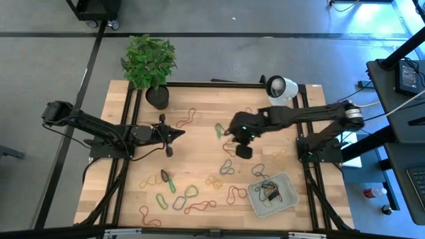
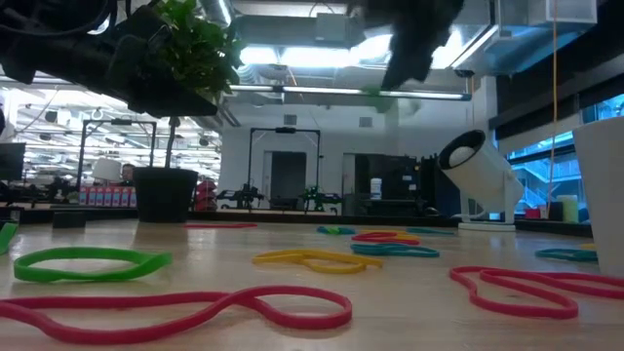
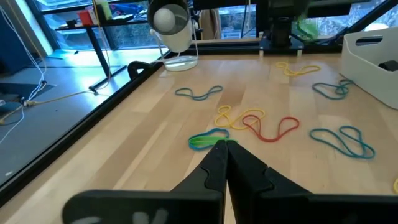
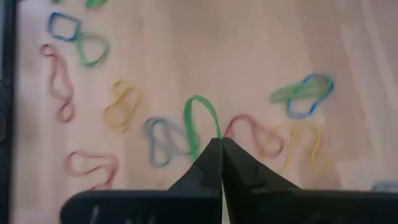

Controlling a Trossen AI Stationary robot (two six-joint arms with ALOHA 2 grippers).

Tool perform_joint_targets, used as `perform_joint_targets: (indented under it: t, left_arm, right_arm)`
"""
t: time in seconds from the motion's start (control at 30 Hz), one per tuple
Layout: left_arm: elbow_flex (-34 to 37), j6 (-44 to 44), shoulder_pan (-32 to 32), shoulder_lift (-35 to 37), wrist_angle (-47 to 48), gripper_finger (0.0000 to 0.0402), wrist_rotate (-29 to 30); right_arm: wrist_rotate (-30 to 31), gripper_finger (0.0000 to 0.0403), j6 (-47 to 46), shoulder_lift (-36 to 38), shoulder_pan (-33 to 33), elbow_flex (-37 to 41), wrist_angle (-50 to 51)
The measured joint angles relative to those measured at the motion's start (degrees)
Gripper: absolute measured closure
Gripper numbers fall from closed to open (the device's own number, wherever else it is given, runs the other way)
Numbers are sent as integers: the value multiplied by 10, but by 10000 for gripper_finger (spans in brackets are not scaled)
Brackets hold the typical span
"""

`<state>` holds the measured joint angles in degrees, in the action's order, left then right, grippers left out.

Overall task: Pick and place rubber bands into bin
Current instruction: Put the green rubber band into the white bin

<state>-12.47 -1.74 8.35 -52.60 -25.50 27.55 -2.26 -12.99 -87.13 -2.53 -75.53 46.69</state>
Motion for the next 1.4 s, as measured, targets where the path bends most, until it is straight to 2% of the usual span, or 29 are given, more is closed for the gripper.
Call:
perform_joint_targets:
  t: [0.2,0.4,0.53,0.7,0.93,1.13,1.4]
  left_arm:
    - [0,0,0,0,0,400,0]
    - [0,0,0,0,0,397,-1]
    - [0,0,0,0,-1,400,-1]
    - [0,0,0,0,-2,398,-2]
    - [0,-3,0,0,-5,400,-2]
    - [0,-7,0,0,-5,397,-2]
    - [0,-6,0,0,-5,400,-2]
  right_arm:
    - [44,402,-130,56,-89,2,86]
    - [86,402,-283,61,-199,4,150]
    - [96,402,-395,61,-267,42,156]
    - [46,403,-544,61,-339,126,125]
    - [-11,403,-674,61,-396,235,45]
    - [-48,394,-712,61,-413,289,25]
    - [-47,332,-707,61,-413,267,30]
